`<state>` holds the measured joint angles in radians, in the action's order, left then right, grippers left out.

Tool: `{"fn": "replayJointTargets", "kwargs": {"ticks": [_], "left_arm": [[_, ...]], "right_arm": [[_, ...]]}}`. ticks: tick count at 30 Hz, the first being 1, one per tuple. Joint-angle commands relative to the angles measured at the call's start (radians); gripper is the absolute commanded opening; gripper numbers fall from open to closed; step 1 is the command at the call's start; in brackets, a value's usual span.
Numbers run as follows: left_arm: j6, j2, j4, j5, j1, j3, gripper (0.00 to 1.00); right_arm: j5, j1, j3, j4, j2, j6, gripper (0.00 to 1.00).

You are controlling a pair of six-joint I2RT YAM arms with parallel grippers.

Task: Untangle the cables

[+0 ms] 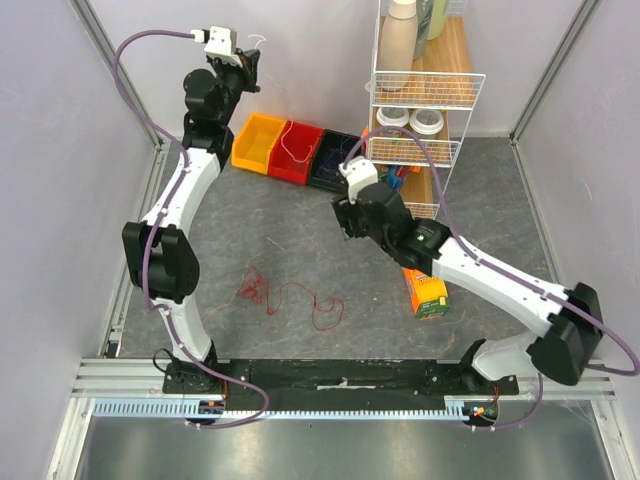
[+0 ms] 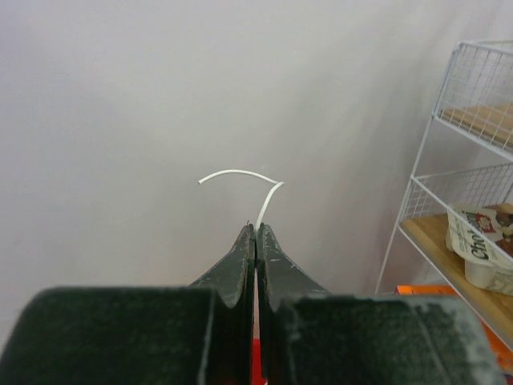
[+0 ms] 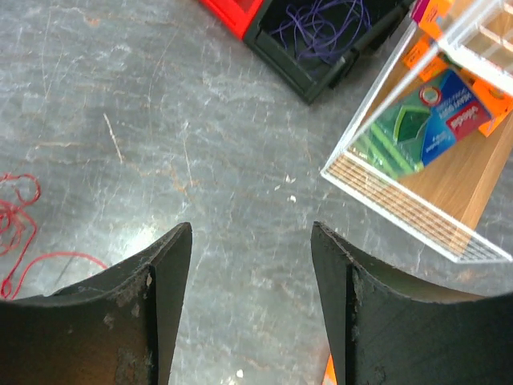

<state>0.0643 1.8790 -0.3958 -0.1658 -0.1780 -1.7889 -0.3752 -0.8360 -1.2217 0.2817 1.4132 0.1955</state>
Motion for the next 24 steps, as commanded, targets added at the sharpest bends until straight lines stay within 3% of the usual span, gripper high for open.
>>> {"fn": "replayJointTargets", "kwargs": {"ticks": [1,10,24], "left_arm": [[0.029,0.034,-0.049,-0.020,0.003,-0.105,0.02],[0.092,0.107,-0.100,-0.043,0.000,-0.095,0.02],[0.121,0.227,-0.058,-0.077,-0.023,-0.148,0.02]], "right_arm": [[0.039,-0.018,0.092,-0.009,-0.176,0.070,0.69],[0.032,-0.023,0.182,0.014,-0.365,0.082,0.69],[0.038,-0.023,0.232,-0.001,-0.385,0.085,0.69]]}}
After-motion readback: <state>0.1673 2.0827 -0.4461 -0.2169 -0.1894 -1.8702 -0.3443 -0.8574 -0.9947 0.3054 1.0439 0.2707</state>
